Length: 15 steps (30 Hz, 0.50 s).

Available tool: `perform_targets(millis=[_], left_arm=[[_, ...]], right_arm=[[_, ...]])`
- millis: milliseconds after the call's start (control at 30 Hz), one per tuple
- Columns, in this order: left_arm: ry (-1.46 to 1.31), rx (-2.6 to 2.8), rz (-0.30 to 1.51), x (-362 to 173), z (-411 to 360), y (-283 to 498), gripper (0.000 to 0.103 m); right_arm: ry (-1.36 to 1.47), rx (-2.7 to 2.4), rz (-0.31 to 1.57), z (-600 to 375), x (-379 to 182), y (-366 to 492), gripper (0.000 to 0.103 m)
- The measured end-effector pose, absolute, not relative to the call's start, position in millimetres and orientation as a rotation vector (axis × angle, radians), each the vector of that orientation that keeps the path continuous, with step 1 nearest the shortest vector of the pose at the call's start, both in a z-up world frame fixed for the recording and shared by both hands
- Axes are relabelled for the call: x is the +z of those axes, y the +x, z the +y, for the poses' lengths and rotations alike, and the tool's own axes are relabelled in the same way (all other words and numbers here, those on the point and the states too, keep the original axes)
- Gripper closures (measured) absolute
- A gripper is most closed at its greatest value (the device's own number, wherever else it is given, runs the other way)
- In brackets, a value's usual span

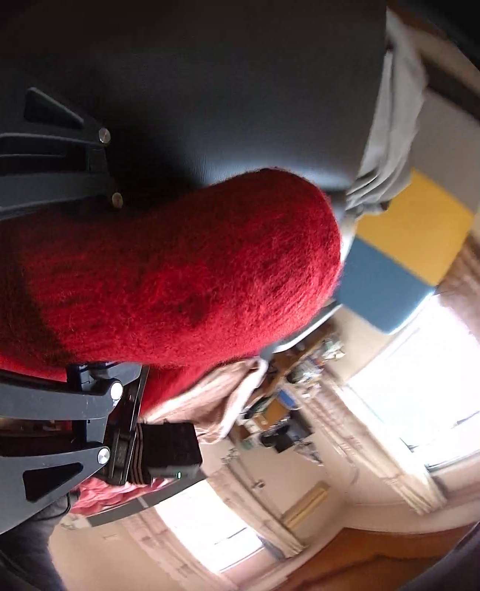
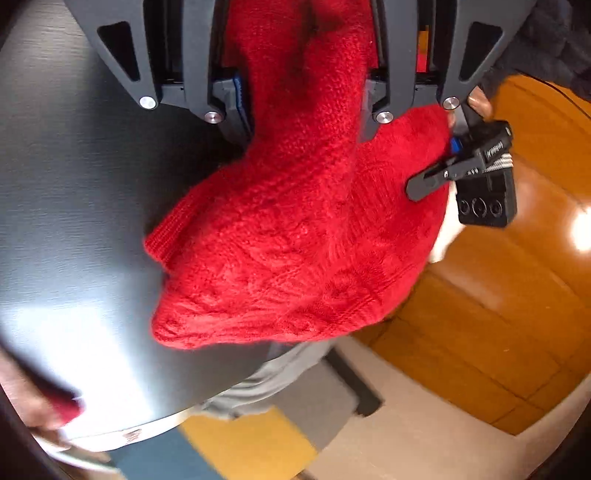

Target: Fold clothes

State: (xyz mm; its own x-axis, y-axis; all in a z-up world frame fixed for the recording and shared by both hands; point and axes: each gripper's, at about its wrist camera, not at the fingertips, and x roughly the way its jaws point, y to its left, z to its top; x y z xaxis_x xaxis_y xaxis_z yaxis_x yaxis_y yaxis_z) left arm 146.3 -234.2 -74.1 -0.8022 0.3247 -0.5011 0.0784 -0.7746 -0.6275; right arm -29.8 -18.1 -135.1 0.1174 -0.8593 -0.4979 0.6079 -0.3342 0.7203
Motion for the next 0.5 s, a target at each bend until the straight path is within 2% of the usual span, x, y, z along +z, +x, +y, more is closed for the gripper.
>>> perform_targets(millis=[200, 333, 500], left_arm=[[-0.659, 2.965, -0.986, -10.9, -293.9, 242.2, 0.055], [-0.384, 3.182, -0.96, 51.1, -351.8, 307.9, 0.055], [-0.093, 3.362, -1.066, 110.9, -433.7, 379.0, 0.055]], right_arm=[[1.022, -1.288, -0.22, -138.4, -91.8, 12.9, 0.063], [0.864, -1.151, -0.163, -237.3, -25.7, 45.6, 0.063], [0.7, -1.007, -0.112, -361.4, 59.8, 86.5, 0.063]])
